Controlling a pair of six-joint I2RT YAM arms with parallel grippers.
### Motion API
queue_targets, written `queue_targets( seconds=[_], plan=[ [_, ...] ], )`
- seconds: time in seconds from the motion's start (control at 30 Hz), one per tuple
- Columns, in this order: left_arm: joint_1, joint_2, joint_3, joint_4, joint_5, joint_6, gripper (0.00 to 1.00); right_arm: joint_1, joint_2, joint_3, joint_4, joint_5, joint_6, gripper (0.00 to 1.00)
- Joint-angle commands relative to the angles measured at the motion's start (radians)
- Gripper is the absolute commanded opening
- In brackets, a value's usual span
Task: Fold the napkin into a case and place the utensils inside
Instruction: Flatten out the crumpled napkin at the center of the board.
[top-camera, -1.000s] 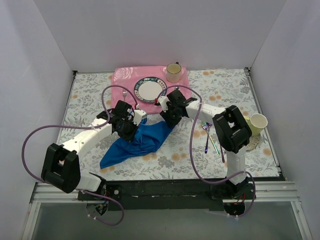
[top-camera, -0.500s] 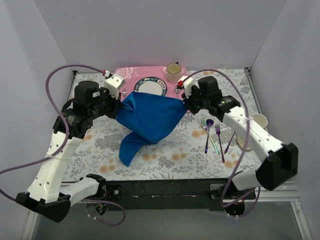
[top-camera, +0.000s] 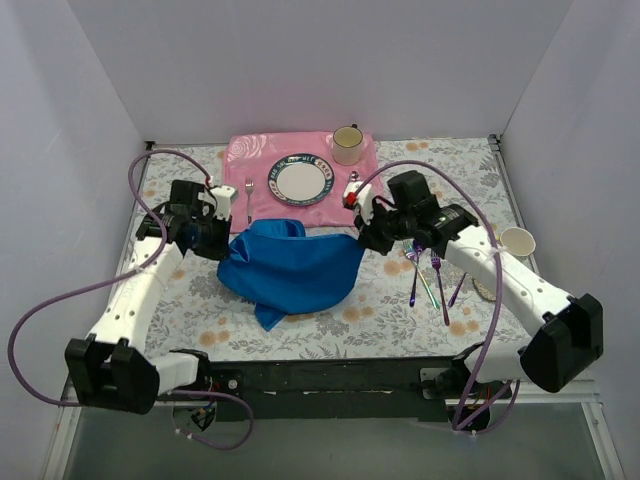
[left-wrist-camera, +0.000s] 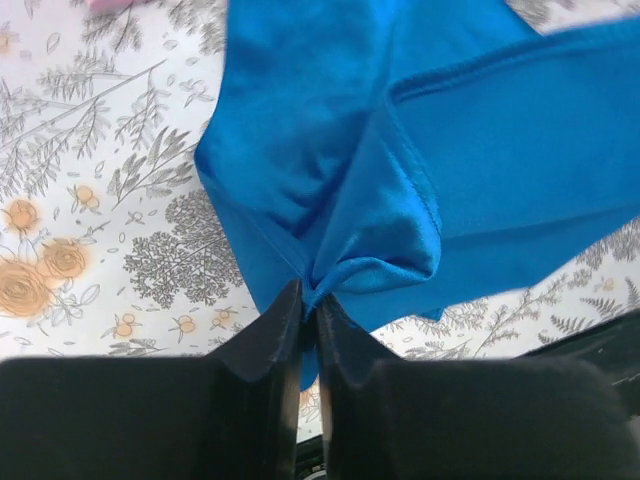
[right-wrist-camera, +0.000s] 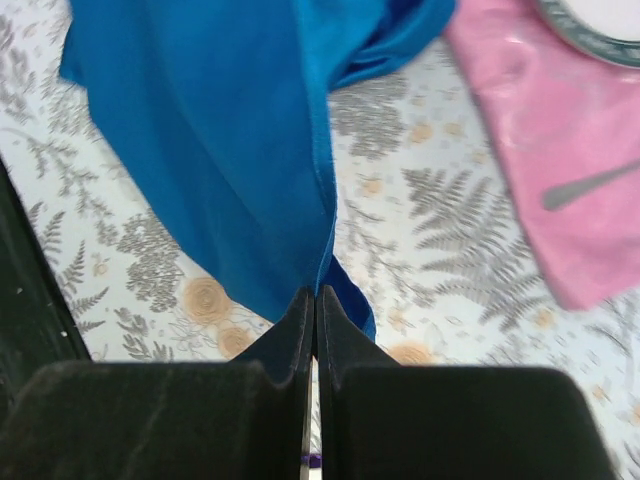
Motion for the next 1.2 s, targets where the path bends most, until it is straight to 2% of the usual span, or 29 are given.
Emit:
queue_targets(
  seconds=[0.0, 0.03, 0.07, 0.1, 0.13, 0.17, 0.23, 0.3, 0.37, 0.5, 0.57, 0.63, 0.77, 0.8, 0.83, 0.93, 1.17],
  plan=[
    [0.213, 0.155, 0.038, 0.039, 0.235, 0.064, 0.19, 0.089, 0.083, -0.023, 0.006, -0.055, -0.048, 0.01],
    [0.313, 0.176, 0.054, 0.036, 0.274, 0.079, 0.27, 0.096, 0.095, -0.028, 0.006, -0.055, -0.053, 0.01],
    [0.366, 0.194, 0.072, 0.029, 0.318, 0.098, 0.44, 0.104, 0.109, -0.033, 0.008, -0.055, -0.054, 0.01],
    [0.415, 0.226, 0.088, -0.014, 0.445, 0.128, 0.47, 0.106, 0.111, -0.043, 0.011, -0.052, -0.056, 0.01],
    [0.48, 0.233, 0.115, -0.037, 0.493, 0.217, 0.5, 0.106, 0.115, -0.046, 0.013, -0.051, -0.056, 0.01],
    [0.494, 0.236, 0.121, -0.059, 0.531, 0.26, 0.53, 0.107, 0.123, -0.05, 0.014, -0.049, -0.056, 0.01],
    [0.497, 0.205, 0.097, -0.048, 0.54, 0.319, 0.58, 0.109, 0.128, -0.056, 0.017, -0.048, -0.055, 0.01],
    [0.496, 0.184, 0.077, -0.086, 0.607, 0.42, 0.63, 0.109, 0.143, -0.051, 0.014, -0.045, -0.048, 0.01],
    [0.471, 0.127, 0.015, -0.05, 0.595, 0.461, 0.66, 0.109, 0.155, -0.045, 0.013, -0.043, -0.042, 0.01],
    [0.329, 0.01, -0.111, 0.164, 0.448, 0.472, 0.66, 0.109, 0.166, -0.045, 0.01, -0.048, -0.033, 0.01],
    [0.215, -0.045, -0.157, 0.241, 0.359, 0.495, 0.65, 0.109, 0.172, -0.046, 0.005, -0.054, -0.031, 0.01],
    [0.116, -0.074, -0.237, 0.361, 0.307, 0.582, 0.65, 0.109, 0.177, -0.05, 0.003, -0.059, -0.028, 0.01],
    [0.072, -0.103, -0.342, 0.495, 0.289, 0.845, 0.64, 0.109, 0.189, -0.048, 0.003, -0.066, -0.021, 0.01],
    [0.072, -0.1, -0.351, 0.51, 0.299, 0.891, 0.64, 0.109, 0.19, -0.045, 0.002, -0.068, -0.019, 0.01],
    [0.072, -0.091, -0.369, 0.513, 0.306, 1.005, 0.63, 0.109, 0.192, -0.042, 0.002, -0.068, -0.018, 0.01],
    [0.069, -0.064, -0.404, 0.536, 0.325, 1.156, 0.62, 0.109, 0.203, -0.028, -0.004, -0.068, -0.012, 0.01],
    [0.04, -0.074, -0.552, 0.731, 0.32, 1.322, 0.57, 0.107, 0.23, -0.008, -0.01, -0.071, 0.005, 0.01]
  ],
)
